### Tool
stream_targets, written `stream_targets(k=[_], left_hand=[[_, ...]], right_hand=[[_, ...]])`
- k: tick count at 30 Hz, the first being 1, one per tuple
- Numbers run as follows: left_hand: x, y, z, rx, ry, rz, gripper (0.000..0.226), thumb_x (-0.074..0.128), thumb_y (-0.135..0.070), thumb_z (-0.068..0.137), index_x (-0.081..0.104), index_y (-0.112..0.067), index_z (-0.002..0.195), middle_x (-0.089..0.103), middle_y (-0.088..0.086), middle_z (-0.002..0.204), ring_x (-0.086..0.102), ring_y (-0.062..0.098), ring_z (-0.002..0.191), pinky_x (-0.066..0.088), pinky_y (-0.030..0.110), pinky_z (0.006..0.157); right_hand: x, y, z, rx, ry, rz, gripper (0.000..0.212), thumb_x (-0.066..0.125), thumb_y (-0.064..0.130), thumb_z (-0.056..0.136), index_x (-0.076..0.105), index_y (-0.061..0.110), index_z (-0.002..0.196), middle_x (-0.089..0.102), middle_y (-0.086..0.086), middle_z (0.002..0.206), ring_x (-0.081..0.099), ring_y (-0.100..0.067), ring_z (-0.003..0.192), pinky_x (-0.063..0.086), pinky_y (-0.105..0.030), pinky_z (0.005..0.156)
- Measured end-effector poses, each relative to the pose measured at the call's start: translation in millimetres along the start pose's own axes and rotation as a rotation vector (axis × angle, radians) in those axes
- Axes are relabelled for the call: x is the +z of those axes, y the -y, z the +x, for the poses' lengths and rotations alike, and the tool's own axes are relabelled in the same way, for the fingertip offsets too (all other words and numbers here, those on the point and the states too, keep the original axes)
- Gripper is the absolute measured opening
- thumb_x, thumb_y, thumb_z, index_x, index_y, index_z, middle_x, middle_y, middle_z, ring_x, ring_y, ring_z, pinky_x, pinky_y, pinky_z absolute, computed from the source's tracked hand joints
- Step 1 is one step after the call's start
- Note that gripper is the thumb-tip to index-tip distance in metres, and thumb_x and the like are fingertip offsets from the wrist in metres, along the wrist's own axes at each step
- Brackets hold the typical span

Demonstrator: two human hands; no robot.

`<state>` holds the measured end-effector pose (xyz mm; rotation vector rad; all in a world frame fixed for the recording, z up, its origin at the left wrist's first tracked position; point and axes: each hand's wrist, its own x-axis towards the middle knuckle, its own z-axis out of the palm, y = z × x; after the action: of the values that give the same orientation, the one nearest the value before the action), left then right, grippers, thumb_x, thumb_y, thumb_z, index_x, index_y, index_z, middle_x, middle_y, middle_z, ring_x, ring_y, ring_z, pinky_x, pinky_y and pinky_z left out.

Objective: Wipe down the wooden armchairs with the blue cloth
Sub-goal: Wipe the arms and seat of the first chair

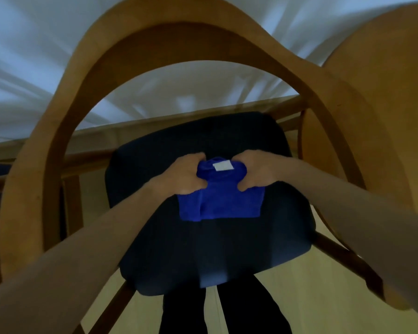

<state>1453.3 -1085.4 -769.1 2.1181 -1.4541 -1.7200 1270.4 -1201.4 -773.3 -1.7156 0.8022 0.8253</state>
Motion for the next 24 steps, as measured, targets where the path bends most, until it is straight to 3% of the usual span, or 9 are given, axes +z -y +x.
stream_targets(k=[3,5,6,9,12,15,18,21,24], left_hand=[[-17,-17,7,0.113,-0.188,-0.002,0.029,0.068,-0.012,0.077,0.044,-0.022,0.091,0.058,-0.001,0.081,0.058,0.012,0.071,0.044,0.021,0.057],[-24,-30,11,0.214,-0.24,0.022,0.038,0.068,-0.009,0.075,0.044,-0.022,0.101,0.062,0.0,0.091,0.06,0.012,0.077,0.049,0.027,0.065],[-27,-36,12,0.262,-0.258,0.045,0.043,0.069,-0.008,0.074,0.045,-0.023,0.108,0.062,-0.002,0.1,0.06,0.011,0.084,0.05,0.027,0.071],[-38,-52,12,0.369,-0.367,0.1,0.051,0.072,-0.007,0.075,0.051,-0.024,0.118,0.059,-0.008,0.107,0.057,0.005,0.092,0.046,0.016,0.076],[-51,-64,10,0.463,-0.48,0.08,0.047,0.073,-0.006,0.075,0.056,-0.023,0.115,0.06,-0.009,0.103,0.057,0.004,0.09,0.047,0.018,0.077],[-43,-70,11,0.522,-0.642,0.202,0.039,0.075,-0.01,0.073,0.057,-0.019,0.107,0.062,0.0,0.113,0.054,0.017,0.108,0.045,0.034,0.095],[-16,-60,18,0.435,-0.599,0.399,0.041,0.076,-0.017,0.075,0.056,-0.02,0.111,0.041,0.007,0.147,0.024,0.027,0.143,0.026,0.045,0.115],[16,-34,19,0.328,-0.258,0.42,0.049,0.073,-0.017,0.08,0.051,-0.02,0.124,0.024,0.006,0.157,0.013,0.024,0.147,0.027,0.048,0.115],[39,-12,11,0.305,-0.224,0.423,0.059,0.07,-0.019,0.082,0.046,-0.022,0.135,0.012,0.004,0.161,0.004,0.02,0.148,0.019,0.042,0.116]], right_hand=[[-27,0,-7,-0.045,-0.22,0.032,0.078,0.081,0.013,0.068,0.04,0.031,0.133,0.05,-0.003,0.133,0.056,-0.019,0.111,0.054,-0.03,0.082],[-41,4,-11,-0.061,-0.216,0.012,0.116,0.086,0.013,0.065,0.013,0.036,0.152,0.031,0.0,0.151,0.039,-0.021,0.132,0.041,-0.034,0.101],[-48,5,-13,-0.073,-0.178,0.019,0.12,0.088,0.016,0.063,0.012,0.037,0.153,0.032,0.005,0.15,0.038,-0.018,0.132,0.038,-0.034,0.103],[-73,8,-24,-0.065,-0.137,0.085,0.079,0.088,0.026,0.067,0.048,0.038,0.133,0.058,0.016,0.12,0.057,-0.011,0.111,0.049,-0.031,0.088],[-80,8,-36,-0.128,-0.553,-0.102,0.047,0.082,0.026,0.074,0.058,0.032,0.113,0.054,0.012,0.105,0.055,-0.01,0.098,0.04,-0.023,0.079],[-57,8,-40,-0.231,-0.917,-0.381,0.044,0.079,0.028,0.073,0.056,0.021,0.109,0.051,-0.004,0.118,0.052,-0.019,0.105,0.041,-0.032,0.09],[-26,-11,-32,-0.163,-0.827,-0.441,0.051,0.08,0.027,0.073,0.052,0.017,0.115,0.047,-0.008,0.133,0.049,-0.027,0.121,0.04,-0.045,0.102],[10,-34,-17,-0.029,-0.522,-0.504,0.063,0.077,0.04,0.077,0.045,0.017,0.126,0.013,-0.011,0.159,0.009,-0.033,0.148,0.019,-0.057,0.117],[31,-39,-8,-0.042,-0.525,-0.399,0.086,0.07,0.072,0.067,0.04,0.022,0.13,-0.004,-0.009,0.163,-0.007,-0.031,0.15,0.002,-0.069,0.112]])
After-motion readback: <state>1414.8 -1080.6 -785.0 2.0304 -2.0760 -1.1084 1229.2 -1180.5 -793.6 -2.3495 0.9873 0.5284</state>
